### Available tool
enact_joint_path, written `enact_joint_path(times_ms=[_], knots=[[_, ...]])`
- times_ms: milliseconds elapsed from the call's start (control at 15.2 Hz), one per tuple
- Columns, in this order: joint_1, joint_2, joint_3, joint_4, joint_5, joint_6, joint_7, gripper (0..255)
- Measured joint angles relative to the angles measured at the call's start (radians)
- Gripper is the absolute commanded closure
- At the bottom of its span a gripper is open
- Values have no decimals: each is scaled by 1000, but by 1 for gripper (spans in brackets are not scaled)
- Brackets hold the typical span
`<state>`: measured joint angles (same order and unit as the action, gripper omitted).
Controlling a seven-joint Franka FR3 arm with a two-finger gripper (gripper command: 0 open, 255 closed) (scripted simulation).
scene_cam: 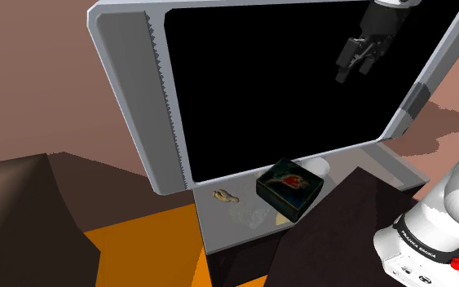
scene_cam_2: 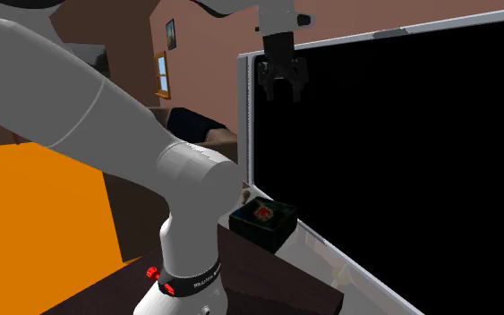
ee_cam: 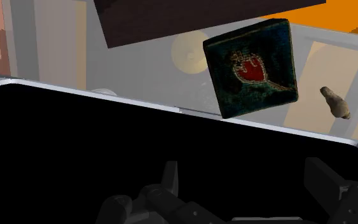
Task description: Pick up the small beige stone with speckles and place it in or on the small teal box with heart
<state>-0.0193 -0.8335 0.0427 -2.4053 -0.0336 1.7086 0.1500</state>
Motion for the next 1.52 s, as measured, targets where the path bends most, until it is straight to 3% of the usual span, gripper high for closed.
enact_joint_path(times_ms=[330,726,1518], knots=[[20,60,26,-29,13,80,6,0],[58,191,79,-87,33,250,18,0],[107,576,201,-83,10,591,74,0]])
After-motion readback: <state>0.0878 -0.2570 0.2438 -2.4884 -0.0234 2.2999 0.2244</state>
